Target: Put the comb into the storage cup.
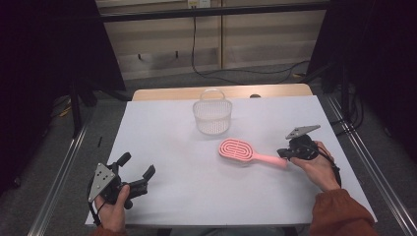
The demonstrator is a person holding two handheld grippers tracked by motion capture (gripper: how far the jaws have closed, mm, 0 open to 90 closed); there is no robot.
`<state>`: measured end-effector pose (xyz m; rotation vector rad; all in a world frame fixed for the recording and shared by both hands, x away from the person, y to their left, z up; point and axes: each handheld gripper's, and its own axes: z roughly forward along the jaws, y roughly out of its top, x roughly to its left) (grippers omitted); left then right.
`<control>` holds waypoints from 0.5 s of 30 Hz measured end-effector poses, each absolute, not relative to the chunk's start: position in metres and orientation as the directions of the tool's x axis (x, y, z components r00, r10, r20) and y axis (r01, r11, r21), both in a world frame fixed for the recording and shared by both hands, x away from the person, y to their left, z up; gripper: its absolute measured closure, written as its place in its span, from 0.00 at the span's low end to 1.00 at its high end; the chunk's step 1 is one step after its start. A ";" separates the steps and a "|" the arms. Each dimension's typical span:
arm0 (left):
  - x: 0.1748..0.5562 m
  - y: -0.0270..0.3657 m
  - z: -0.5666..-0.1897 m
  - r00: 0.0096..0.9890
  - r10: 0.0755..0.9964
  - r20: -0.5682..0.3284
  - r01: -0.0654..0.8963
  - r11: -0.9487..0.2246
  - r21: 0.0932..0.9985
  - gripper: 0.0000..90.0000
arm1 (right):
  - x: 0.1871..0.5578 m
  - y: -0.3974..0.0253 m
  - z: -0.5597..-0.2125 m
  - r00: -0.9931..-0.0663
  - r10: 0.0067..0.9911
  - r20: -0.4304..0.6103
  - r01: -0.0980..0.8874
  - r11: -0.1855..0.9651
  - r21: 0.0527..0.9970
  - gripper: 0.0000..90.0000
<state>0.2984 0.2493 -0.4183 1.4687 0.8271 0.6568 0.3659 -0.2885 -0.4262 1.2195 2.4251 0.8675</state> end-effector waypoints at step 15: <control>0.298 0.249 -0.419 0.578 0.813 -0.075 0.108 0.015 0.994 0.03 | 0.360 -0.295 -0.427 -0.558 0.829 0.041 0.614 0.379 0.692 1.00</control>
